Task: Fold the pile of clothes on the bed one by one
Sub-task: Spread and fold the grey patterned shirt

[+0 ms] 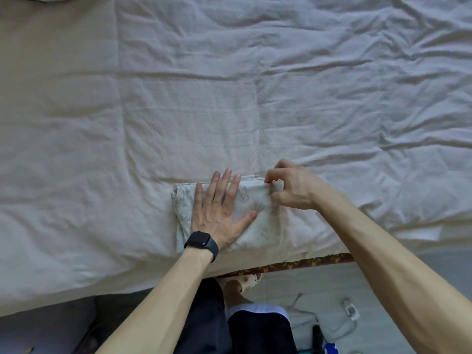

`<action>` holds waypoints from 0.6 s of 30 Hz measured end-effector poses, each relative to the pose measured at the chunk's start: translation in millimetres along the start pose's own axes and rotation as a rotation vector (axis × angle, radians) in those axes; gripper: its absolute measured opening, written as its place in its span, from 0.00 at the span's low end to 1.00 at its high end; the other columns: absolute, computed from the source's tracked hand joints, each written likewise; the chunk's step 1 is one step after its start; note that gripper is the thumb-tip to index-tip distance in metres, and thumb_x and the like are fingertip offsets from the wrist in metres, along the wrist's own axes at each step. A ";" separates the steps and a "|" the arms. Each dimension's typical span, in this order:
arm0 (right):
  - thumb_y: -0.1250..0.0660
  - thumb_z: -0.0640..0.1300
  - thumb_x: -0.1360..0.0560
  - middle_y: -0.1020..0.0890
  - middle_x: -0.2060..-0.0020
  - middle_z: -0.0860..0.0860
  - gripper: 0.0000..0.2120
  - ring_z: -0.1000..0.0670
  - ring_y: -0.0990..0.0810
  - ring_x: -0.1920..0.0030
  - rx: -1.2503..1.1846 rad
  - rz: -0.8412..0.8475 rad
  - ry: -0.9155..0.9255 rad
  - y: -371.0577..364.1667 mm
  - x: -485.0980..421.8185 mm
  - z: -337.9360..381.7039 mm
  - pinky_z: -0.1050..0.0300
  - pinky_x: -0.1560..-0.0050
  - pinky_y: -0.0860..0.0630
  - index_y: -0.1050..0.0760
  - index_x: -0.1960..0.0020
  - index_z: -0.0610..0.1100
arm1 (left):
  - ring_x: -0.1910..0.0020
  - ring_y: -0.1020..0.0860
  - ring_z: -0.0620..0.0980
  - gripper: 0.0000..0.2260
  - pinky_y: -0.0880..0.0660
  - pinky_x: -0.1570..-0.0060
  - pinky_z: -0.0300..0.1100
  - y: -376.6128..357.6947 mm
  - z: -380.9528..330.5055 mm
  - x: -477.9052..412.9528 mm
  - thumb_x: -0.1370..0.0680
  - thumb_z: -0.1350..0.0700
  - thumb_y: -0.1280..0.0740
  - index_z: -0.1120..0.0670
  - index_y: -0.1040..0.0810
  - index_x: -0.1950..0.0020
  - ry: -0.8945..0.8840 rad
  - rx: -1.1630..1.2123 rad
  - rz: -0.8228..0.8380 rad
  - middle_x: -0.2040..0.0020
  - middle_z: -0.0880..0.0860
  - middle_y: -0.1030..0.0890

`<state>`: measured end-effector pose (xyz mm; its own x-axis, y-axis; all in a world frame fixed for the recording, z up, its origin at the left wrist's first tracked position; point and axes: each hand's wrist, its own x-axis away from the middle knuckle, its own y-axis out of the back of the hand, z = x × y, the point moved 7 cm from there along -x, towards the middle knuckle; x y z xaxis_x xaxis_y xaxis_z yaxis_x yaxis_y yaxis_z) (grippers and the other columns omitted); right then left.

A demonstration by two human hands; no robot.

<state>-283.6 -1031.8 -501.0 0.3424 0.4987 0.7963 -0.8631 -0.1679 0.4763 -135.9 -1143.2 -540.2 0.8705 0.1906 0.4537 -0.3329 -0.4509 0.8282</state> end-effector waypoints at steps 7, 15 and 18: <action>0.26 0.43 0.30 0.16 0.59 0.57 0.05 0.59 0.19 0.59 -0.501 -0.211 -0.107 -9.1 4.9 -29.4 0.65 0.59 0.27 0.17 0.57 0.53 | 0.24 0.73 0.47 0.42 0.73 0.26 0.52 -2.5 14.5 -3.8 0.29 0.23 0.63 0.43 0.75 0.24 0.116 -0.012 0.128 0.21 0.46 0.71; 0.34 0.46 0.20 0.20 0.39 0.47 0.14 0.47 0.23 0.38 -0.375 -1.062 -0.103 -38.1 61.7 -0.7 0.48 0.35 0.26 0.22 0.37 0.41 | 0.19 0.59 0.50 0.33 0.68 0.24 0.56 22.5 21.7 17.4 0.19 0.34 0.55 0.47 0.58 0.18 0.044 -0.026 -0.131 0.17 0.50 0.57; 0.37 0.45 0.20 0.26 0.28 0.43 0.19 0.44 0.31 0.26 -0.044 -0.995 0.163 -65.5 57.1 45.3 0.47 0.27 0.35 0.24 0.30 0.41 | 0.19 0.51 0.51 0.31 0.61 0.22 0.57 28.5 0.0 26.4 0.19 0.41 0.47 0.52 0.46 0.18 -0.063 -0.009 -0.233 0.18 0.52 0.47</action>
<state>-190.7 -1030.8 -469.9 0.8624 0.5059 -0.0173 -0.2273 0.4177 0.8797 -122.4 -1151.0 -504.6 0.9450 0.2339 0.2287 -0.1233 -0.3931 0.9112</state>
